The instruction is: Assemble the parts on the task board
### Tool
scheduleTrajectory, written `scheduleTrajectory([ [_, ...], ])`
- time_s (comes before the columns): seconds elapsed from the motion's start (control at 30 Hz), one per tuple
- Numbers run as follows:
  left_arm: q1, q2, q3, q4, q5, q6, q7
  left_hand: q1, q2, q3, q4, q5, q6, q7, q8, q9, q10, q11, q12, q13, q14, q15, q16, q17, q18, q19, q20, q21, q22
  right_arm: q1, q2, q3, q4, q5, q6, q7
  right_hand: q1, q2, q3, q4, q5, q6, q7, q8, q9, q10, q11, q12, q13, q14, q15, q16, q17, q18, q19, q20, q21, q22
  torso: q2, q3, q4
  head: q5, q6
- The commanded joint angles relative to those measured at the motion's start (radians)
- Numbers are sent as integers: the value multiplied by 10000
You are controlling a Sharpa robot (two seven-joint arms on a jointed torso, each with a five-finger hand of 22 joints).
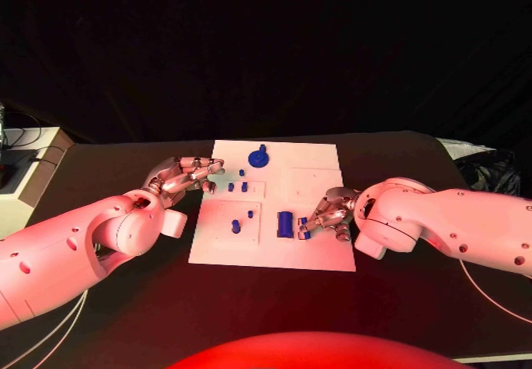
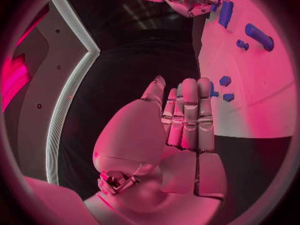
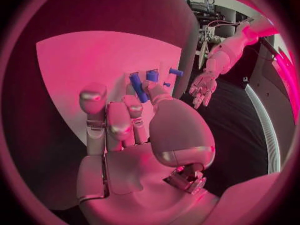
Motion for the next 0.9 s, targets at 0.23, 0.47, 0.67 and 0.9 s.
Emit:
scheduleTrajectory([
  [0.23, -2, 6, 7, 23, -25, 170, 47, -17, 78, 0, 40, 42, -26, 33, -19, 5, -70, -1, 38, -3, -81, 1, 14, -17, 5, 93, 3, -31, 8, -31, 73, -6, -150, -54, -39, -113, -46, 59, 1373, -1487, -19, 65, -39, 25, -1, 137, -130, -16, 9, 32, -24, -21, -32, 96, 319, -48, -80, 891, -1, -4, 1, 1, -19],
  [0.47, -2, 3, 7, 23, -25, 168, 46, -17, 78, 0, 40, 42, -26, 33, -19, 5, -70, -1, 38, -3, -81, 1, 14, -17, 5, 93, 3, -31, 8, -88, 131, -18, -202, -139, 158, -156, 16, 169, 667, -1412, 217, 69, -60, 18, -64, 121, -130, -38, 13, 29, -25, -25, -44, 87, 327, -53, -143, 884, 3, 4, -2, 7, -23],
  [0.67, -2, -3, 7, 24, -25, 164, 44, -17, 78, 0, 40, 42, -26, 33, -19, 5, -70, -1, 38, -3, -81, 1, 14, -17, 5, 93, 3, -31, 8, -124, 145, -23, -215, -242, 270, -181, -36, 140, 432, -1291, -101, 92, -74, 13, -185, 123, -132, -38, 18, 26, -25, -34, -58, 82, 337, -53, -183, 880, -2, 0, -2, 10, -39],
  [0.9, -2, -2, 7, 24, -25, 167, 41, -17, 78, 0, 40, 42, -26, 33, -19, 5, -70, -1, 38, -3, -81, 1, 14, -17, 5, 93, 3, -31, 8, -142, 166, -24, -211, -283, 188, -167, -28, 87, 237, -1114, -319, 124, -87, 13, -323, 133, -130, -29, 23, 28, -26, -33, -57, 77, 349, -55, -207, 881, -1, 1, 1, 11, -36],
])
